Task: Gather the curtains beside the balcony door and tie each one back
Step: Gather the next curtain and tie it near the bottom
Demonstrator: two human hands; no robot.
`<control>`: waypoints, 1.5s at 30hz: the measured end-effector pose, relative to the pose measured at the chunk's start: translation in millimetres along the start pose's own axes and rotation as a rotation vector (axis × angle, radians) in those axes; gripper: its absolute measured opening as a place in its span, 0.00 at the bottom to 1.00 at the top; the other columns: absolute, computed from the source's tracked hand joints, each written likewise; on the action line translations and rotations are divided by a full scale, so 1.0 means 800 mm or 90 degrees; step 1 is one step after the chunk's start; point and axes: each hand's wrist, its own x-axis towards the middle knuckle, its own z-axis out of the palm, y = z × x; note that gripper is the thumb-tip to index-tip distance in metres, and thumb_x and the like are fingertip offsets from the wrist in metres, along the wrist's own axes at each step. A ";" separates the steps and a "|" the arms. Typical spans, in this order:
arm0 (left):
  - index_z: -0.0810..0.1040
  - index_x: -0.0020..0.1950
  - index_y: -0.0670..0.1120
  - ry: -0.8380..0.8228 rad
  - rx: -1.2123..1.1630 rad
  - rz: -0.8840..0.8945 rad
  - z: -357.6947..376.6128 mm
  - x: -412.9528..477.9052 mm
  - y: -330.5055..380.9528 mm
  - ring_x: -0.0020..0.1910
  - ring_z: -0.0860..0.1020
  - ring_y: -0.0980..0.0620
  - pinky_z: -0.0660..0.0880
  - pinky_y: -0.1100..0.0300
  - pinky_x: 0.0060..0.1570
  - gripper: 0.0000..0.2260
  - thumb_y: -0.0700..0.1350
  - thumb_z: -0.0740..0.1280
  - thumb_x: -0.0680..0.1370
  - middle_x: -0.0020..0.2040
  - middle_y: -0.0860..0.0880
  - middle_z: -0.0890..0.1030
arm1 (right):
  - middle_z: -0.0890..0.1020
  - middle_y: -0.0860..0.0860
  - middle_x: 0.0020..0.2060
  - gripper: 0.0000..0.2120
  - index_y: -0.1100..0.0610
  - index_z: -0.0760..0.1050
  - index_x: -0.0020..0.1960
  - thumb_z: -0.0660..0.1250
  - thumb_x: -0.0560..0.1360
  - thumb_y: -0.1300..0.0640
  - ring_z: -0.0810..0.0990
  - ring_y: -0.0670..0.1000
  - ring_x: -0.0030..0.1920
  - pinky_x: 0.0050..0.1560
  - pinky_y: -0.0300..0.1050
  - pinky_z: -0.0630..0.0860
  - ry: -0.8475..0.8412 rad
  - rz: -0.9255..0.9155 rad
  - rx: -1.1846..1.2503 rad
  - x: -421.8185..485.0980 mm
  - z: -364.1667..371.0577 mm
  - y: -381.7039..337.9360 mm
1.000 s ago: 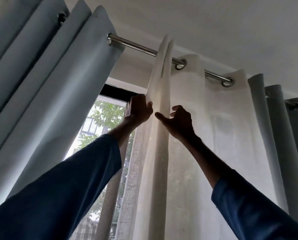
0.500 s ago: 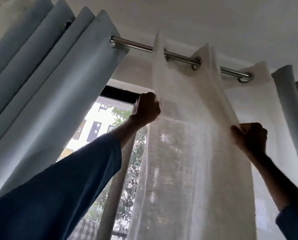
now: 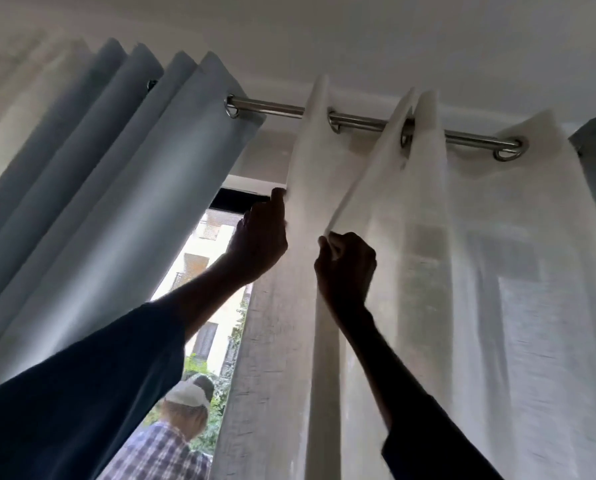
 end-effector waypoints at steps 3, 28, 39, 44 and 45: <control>0.53 0.81 0.45 -0.040 -0.017 0.057 -0.025 0.006 -0.022 0.35 0.77 0.48 0.76 0.54 0.37 0.34 0.38 0.67 0.79 0.37 0.46 0.77 | 0.78 0.53 0.31 0.11 0.60 0.81 0.37 0.70 0.78 0.59 0.73 0.50 0.32 0.36 0.39 0.62 -0.043 0.004 0.007 0.008 0.028 -0.045; 0.71 0.45 0.39 -0.342 -0.159 -0.235 0.034 -0.031 0.098 0.57 0.78 0.35 0.67 0.58 0.43 0.06 0.41 0.63 0.79 0.58 0.32 0.78 | 0.82 0.46 0.50 0.16 0.52 0.83 0.52 0.73 0.74 0.41 0.82 0.48 0.52 0.51 0.50 0.81 -0.171 -0.113 -0.085 -0.017 -0.129 0.093; 0.66 0.40 0.43 -0.348 -0.161 -0.190 0.043 -0.035 0.089 0.47 0.77 0.37 0.67 0.57 0.43 0.12 0.44 0.56 0.82 0.51 0.34 0.78 | 0.83 0.58 0.50 0.11 0.60 0.81 0.48 0.66 0.81 0.53 0.80 0.62 0.56 0.53 0.49 0.73 -0.145 0.027 -0.381 0.024 -0.130 0.107; 0.75 0.46 0.38 -0.342 -0.148 -0.193 0.013 -0.028 0.065 0.56 0.77 0.36 0.71 0.54 0.48 0.16 0.46 0.55 0.84 0.55 0.34 0.78 | 0.82 0.58 0.50 0.10 0.61 0.81 0.50 0.62 0.80 0.59 0.79 0.61 0.56 0.55 0.50 0.71 -0.125 -0.059 -0.321 0.024 -0.060 0.044; 0.76 0.52 0.34 -0.347 -0.138 -0.193 0.006 -0.028 0.063 0.58 0.77 0.36 0.71 0.54 0.50 0.16 0.44 0.55 0.85 0.57 0.33 0.77 | 0.82 0.58 0.51 0.10 0.61 0.82 0.50 0.62 0.79 0.60 0.79 0.61 0.56 0.55 0.50 0.71 -0.138 -0.074 -0.302 0.025 -0.044 0.027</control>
